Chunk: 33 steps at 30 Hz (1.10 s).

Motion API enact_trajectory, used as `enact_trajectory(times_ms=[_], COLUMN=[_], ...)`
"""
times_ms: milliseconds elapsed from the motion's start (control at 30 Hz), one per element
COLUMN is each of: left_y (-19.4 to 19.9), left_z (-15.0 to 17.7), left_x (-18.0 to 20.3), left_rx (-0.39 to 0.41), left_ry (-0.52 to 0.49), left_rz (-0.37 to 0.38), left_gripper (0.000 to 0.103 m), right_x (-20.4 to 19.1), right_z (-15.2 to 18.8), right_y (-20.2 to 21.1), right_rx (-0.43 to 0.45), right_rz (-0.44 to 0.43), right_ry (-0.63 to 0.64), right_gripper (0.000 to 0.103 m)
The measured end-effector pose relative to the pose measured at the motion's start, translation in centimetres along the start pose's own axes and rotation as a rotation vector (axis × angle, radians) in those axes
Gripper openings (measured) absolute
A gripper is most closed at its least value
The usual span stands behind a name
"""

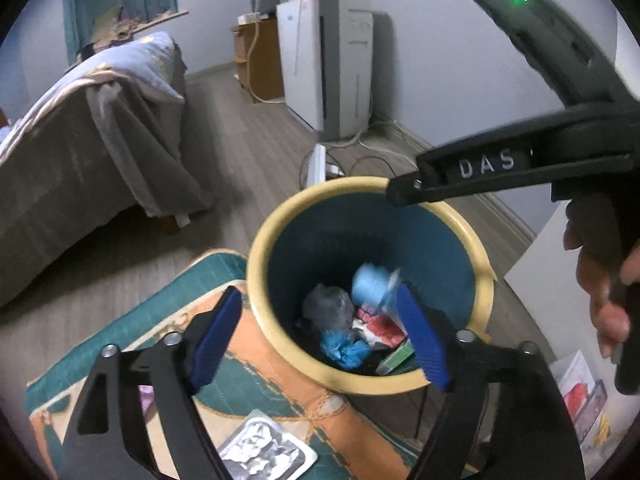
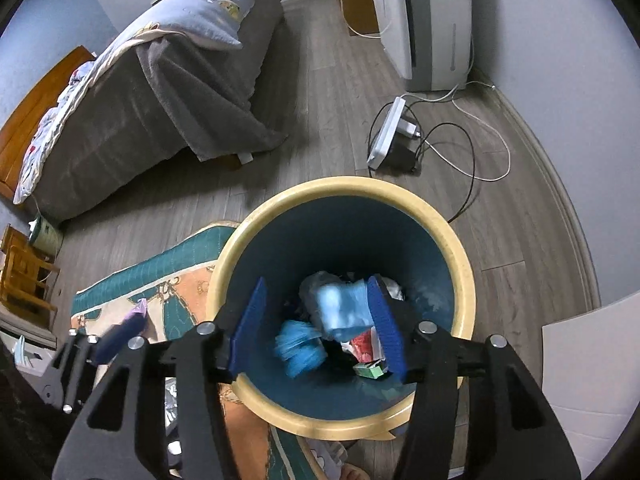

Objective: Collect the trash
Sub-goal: 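Carry the glove and mask over the bin and open both tools, then move both tools back over the remaining trash on the cushion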

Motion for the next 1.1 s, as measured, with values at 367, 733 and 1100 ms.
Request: enact_trajectory(times_ms=[367,733,1100], left_y=[7.7,14.3,13.6], left_z=[4.3,13.0,18.9], left_x=[-6.6,-13.2,-16.0], left_rx=[0.023,-0.042,-0.139], left_ry=[0.145,0.343,0.373], left_rz=[-0.154,-0.283,-0.303], left_gripper=[0.097,0.097,0.097], right_x=[-4.9,-13.3,-15.9], right_z=[1.4,7.4,11.0], right_y=[1.1,-0.7,-3.8], right_rx=[-0.018,-0.16,-0.251], right_rz=[-0.031,-0.085,-0.012], right_ry=[0.073,0.178,0.221], right_gripper=[0.097,0.097,0.097])
Point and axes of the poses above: each gripper's, at about its wrist camera, not at the fingertips, and y roughly against the way its jaws point, x to its right, z to its underside, the point moved 2 cm from there along -y, roughly the way its jaws point, and after that the axes turned 2 degrees about -x, right-handed, at the moved point
